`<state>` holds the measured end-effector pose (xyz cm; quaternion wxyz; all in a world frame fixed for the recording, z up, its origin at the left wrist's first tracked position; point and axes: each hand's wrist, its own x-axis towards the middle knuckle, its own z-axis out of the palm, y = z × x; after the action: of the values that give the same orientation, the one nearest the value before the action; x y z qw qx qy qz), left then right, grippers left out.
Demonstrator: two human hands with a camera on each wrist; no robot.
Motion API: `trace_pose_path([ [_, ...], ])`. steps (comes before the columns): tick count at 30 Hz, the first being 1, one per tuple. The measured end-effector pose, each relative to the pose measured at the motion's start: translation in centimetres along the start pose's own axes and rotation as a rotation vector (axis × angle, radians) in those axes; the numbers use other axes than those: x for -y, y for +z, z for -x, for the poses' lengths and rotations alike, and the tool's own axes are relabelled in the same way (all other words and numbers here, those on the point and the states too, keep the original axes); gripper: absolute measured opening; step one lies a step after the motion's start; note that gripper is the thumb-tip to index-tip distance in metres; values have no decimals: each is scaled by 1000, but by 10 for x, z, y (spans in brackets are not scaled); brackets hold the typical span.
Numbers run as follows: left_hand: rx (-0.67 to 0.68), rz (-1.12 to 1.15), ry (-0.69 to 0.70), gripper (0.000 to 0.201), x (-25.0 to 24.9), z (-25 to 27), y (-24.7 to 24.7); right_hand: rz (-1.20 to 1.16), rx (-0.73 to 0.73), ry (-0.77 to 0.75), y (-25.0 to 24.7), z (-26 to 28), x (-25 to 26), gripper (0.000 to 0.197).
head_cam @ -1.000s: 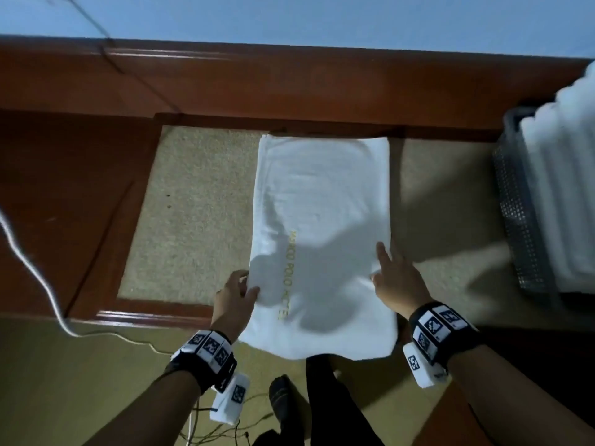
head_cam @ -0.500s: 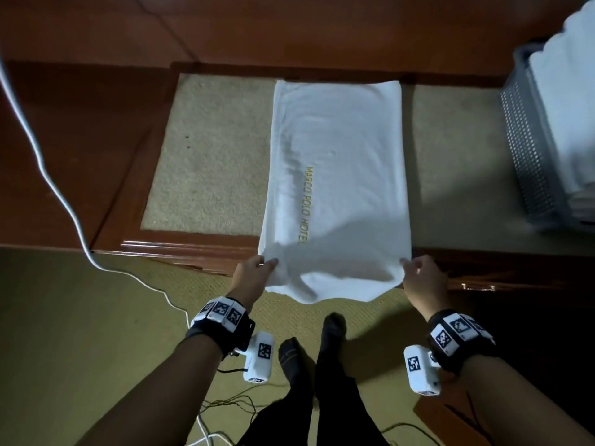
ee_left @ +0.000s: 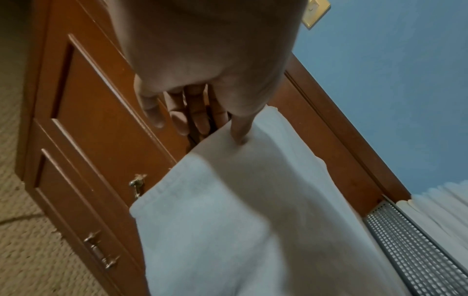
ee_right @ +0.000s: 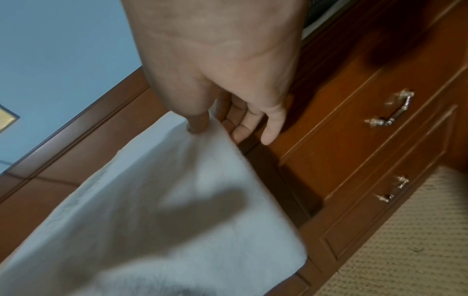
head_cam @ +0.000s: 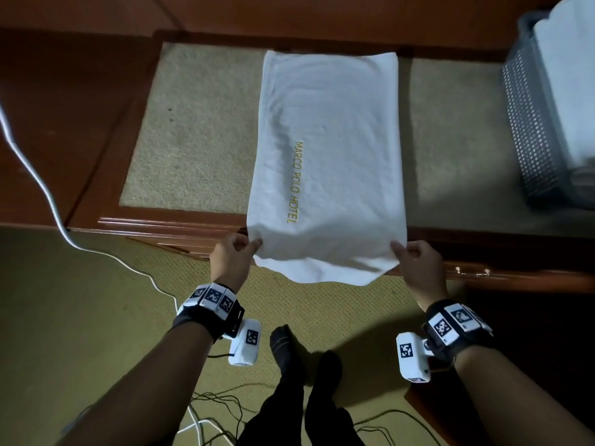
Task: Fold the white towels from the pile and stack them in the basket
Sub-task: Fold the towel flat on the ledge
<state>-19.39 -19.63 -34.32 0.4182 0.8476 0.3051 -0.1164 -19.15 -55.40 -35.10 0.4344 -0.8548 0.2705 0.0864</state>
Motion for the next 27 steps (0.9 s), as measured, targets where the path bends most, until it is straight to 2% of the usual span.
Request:
trace_pose_path([
  [3,-37,13,46,20,-8,6,-2,-4,-50,-24,-8,1,-1,27],
  [5,-5,122,121,19,-14,15,-6,4,-51,-35,-13,3,-1,26],
  [7,124,301,124,19,-21,22,-7,10,-13,-49,-14,1,-2,22],
  [9,290,402,28,18,-24,25,-1,7,34,-40,-13,1,-3,19],
  [12,536,513,-110,32,-20,28,8,-55,26,-13,-9,0,-5,26],
  [15,722,777,-170,42,-11,30,8,-51,-1,-14,-5,-2,-7,23],
  [16,716,797,-177,43,-7,30,8,-44,-1,-10,-4,-3,-8,22],
  [17,650,731,-161,40,-4,28,10,-37,5,-6,-2,-2,-9,23],
  [19,426,492,-121,31,9,21,19,-32,15,-19,1,0,-13,22],
  [21,318,398,-141,25,20,20,26,-40,18,-55,3,2,-17,18],
  [23,284,528,-227,22,24,21,32,-78,22,-52,3,7,-17,15],
  [25,250,712,-312,26,20,24,33,-147,9,-6,0,11,-17,16],
  [27,230,674,-299,23,17,24,35,-183,22,32,-3,12,-19,18],
])
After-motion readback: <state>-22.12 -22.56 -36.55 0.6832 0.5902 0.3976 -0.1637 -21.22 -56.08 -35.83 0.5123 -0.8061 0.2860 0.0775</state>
